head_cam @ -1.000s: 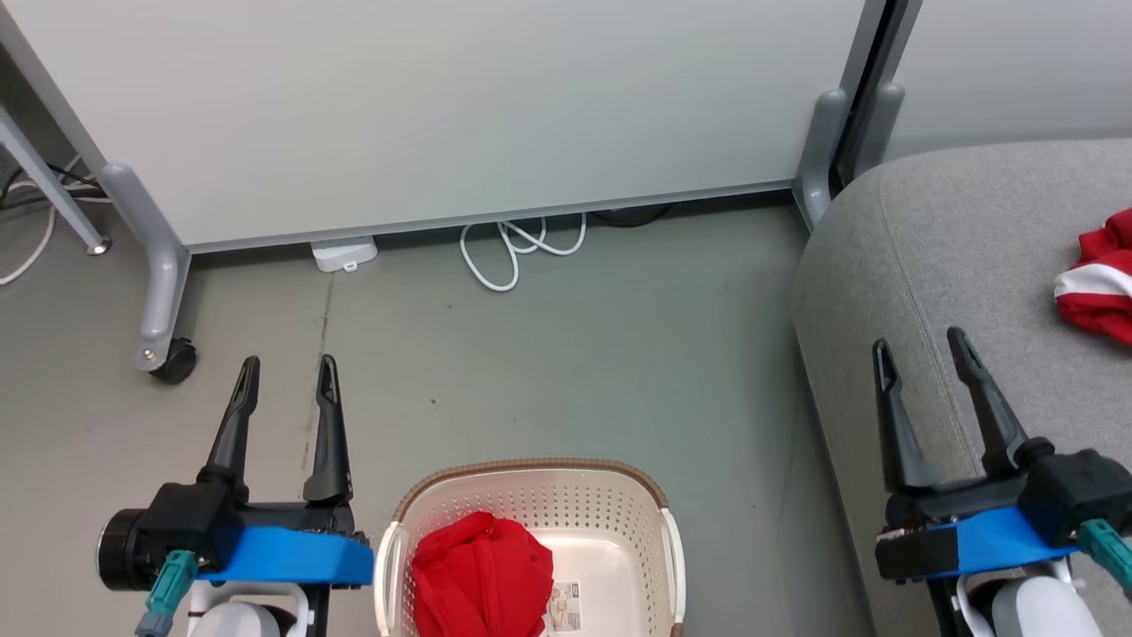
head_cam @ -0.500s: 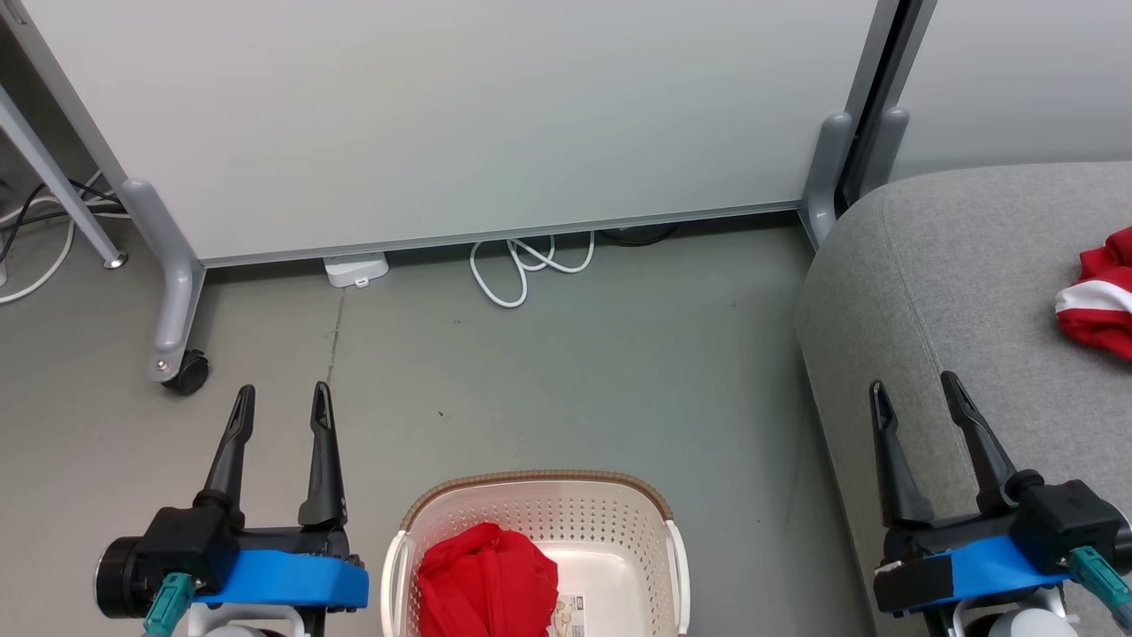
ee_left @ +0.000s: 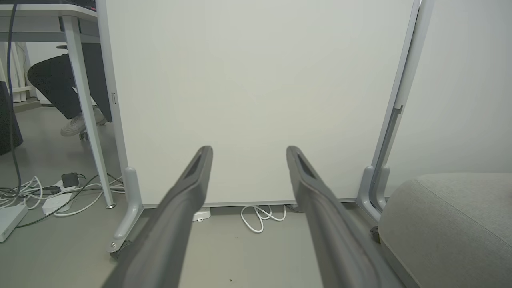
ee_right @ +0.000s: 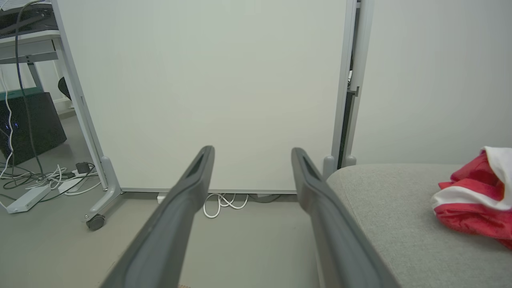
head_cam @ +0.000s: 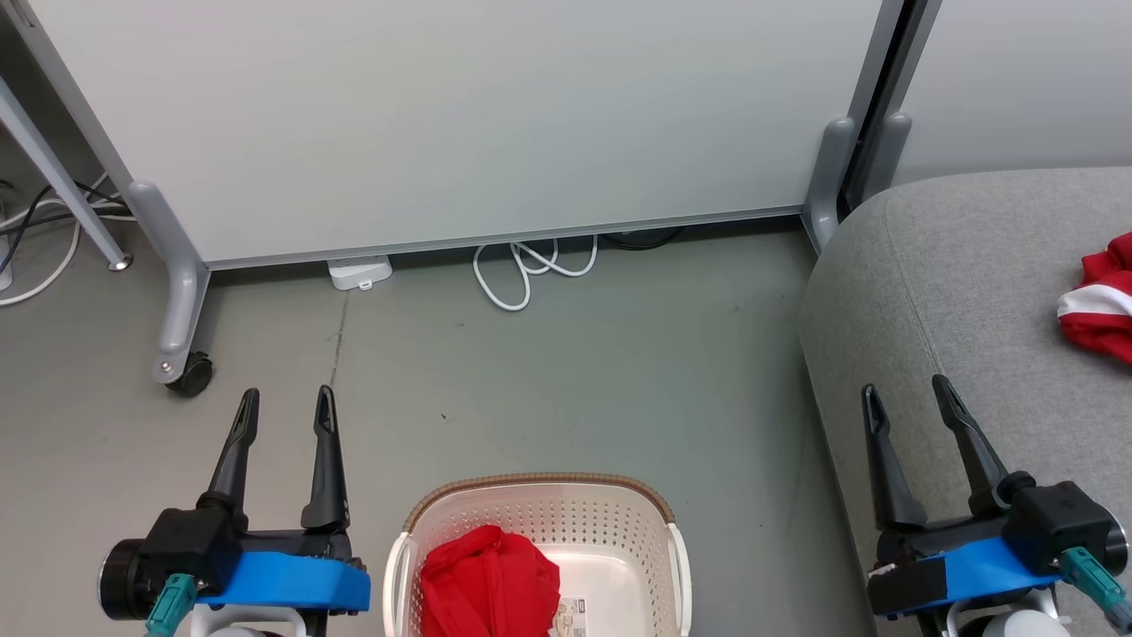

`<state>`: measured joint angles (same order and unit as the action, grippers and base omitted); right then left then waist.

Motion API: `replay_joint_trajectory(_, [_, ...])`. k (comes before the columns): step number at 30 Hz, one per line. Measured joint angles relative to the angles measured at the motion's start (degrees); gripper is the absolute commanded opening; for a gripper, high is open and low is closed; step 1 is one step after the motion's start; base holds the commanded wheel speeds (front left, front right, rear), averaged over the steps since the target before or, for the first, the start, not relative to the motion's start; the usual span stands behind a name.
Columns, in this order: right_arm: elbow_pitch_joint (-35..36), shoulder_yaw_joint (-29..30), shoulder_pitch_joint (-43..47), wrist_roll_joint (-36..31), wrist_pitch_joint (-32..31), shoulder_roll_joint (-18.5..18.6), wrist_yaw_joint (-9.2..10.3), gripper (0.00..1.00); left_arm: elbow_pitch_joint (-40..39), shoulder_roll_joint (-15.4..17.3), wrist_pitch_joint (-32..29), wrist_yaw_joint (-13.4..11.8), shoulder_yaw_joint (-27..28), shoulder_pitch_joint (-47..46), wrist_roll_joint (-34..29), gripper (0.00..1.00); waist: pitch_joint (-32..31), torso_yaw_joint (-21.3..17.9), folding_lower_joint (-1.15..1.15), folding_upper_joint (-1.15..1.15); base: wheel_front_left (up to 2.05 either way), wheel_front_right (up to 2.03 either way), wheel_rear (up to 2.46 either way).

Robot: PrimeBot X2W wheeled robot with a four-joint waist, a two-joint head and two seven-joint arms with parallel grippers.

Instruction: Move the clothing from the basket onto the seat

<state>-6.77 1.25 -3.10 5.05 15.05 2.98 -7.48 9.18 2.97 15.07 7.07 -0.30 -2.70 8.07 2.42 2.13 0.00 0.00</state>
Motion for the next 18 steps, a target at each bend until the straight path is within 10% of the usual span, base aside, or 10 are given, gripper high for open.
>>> replay_joint_trajectory(18, [0.68,-1.74,-3.35,-0.41,-0.01,-0.04,0.00,1.00,9.69,3.58,-0.01,0.14,-9.56,-8.68,1.97,1.00,3.01,-1.67,0.00,0.00,0.00,0.00,0.00])
